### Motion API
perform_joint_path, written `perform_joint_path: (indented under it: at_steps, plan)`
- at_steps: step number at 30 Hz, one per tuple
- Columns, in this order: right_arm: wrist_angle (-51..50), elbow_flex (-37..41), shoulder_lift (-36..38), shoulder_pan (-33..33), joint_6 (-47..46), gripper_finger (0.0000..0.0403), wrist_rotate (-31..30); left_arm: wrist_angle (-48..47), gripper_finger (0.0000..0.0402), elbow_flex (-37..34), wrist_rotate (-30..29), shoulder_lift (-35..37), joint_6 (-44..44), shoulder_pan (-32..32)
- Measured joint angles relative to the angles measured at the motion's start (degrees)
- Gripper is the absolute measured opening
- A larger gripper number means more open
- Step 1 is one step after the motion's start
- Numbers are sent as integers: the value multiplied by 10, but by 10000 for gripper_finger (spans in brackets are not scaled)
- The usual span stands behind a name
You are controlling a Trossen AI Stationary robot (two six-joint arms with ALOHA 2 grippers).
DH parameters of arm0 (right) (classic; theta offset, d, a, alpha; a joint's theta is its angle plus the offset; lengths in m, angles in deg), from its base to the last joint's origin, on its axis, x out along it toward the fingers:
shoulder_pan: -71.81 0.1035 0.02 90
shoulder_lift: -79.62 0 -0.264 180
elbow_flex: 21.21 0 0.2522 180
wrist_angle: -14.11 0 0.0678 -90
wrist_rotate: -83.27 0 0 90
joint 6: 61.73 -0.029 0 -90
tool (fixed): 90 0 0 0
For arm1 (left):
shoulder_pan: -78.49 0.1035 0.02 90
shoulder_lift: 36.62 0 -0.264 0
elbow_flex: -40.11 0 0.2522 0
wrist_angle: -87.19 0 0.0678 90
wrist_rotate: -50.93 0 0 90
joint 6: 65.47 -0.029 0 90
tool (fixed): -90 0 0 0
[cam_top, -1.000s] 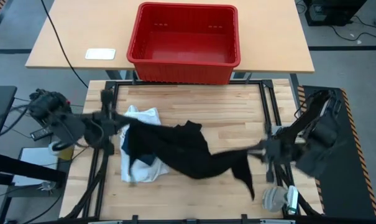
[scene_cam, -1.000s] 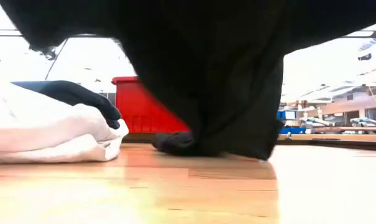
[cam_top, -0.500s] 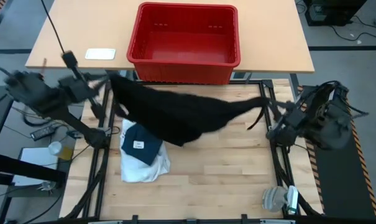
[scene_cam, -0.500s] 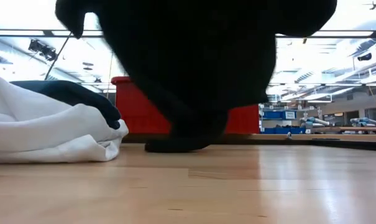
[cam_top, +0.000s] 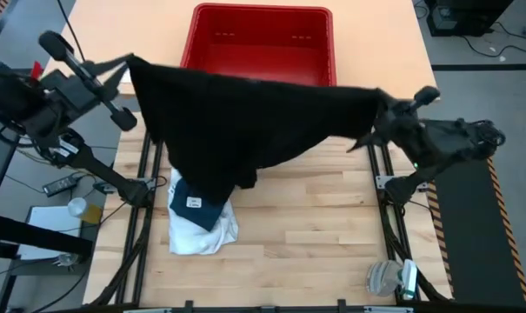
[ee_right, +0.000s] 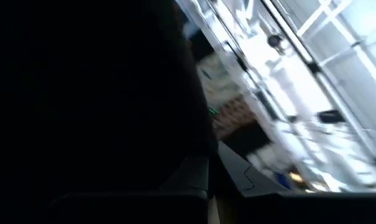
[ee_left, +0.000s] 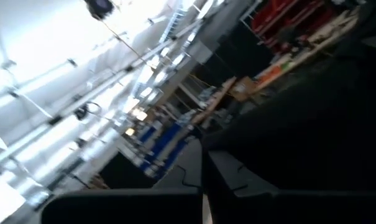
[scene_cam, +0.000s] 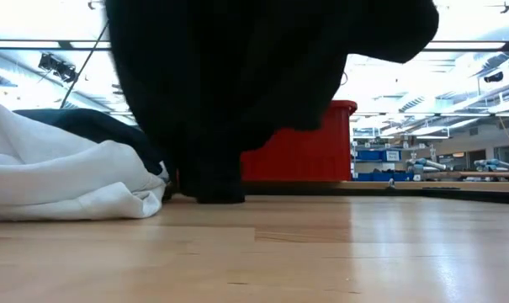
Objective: Fold laundry
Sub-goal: Fold the black shirt
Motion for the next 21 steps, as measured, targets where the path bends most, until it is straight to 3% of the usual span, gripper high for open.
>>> perform_joint_path:
  at_steps: [6,15,21]
  plan:
    - [37,-24,1,-93,42,12,65,42,7,0,64,0,-49,36]
    - [265,-26,5,-174,48,11,186,21,7,0,75,0,4,69]
    - [252,-56,-5,-177,14,10,292,-12,3,0,110,-1,28,87]
